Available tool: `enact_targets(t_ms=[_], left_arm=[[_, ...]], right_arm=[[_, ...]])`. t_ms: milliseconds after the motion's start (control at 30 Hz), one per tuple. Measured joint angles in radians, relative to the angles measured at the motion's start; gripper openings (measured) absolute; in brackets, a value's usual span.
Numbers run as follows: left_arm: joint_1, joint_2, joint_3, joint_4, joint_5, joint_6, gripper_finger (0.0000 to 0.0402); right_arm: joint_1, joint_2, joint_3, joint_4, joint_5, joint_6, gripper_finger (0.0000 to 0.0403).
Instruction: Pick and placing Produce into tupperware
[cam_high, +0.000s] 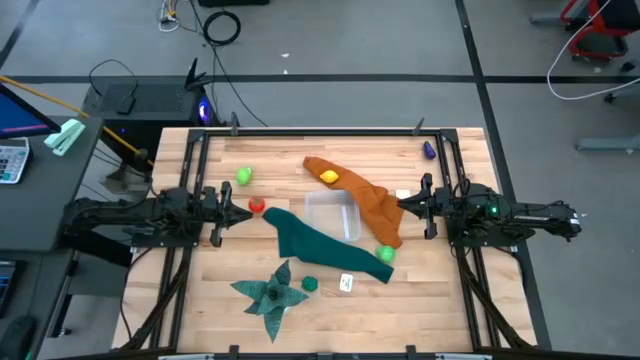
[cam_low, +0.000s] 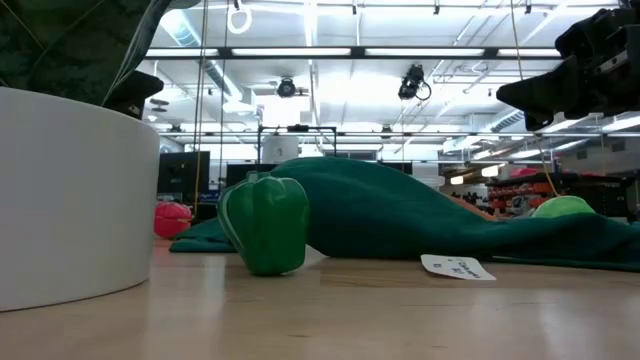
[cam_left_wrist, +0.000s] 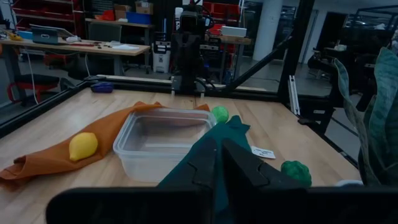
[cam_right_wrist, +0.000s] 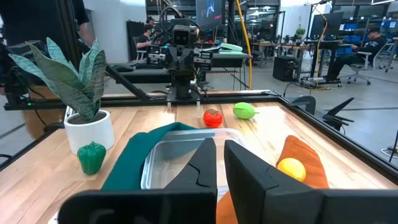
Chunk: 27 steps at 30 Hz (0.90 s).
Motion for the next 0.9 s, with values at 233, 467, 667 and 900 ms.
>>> enact_targets(t_ms=[233, 467, 667, 900], left_arm=[[0.0, 0.0, 0.0, 0.0, 0.0, 0.0, 0.0039], [0.0, 0.0, 0.0, 0.0, 0.0, 0.0, 0.0036], [0.0, 0.0, 0.0, 0.0, 0.0, 0.0, 0.0028], [0.0, 0.0, 0.0, 0.0, 0.0, 0.0, 0.0035]], right_arm=[[0.0, 0.0, 0.0, 0.0, 0.0, 0.0, 0.0], [0.0, 0.0, 0.0, 0.0, 0.0, 0.0, 0.0], [0.0, 0.0, 0.0, 0.0, 0.0, 0.0, 0.0], [0.0, 0.0, 0.0, 0.0, 0.0, 0.0, 0.0]])
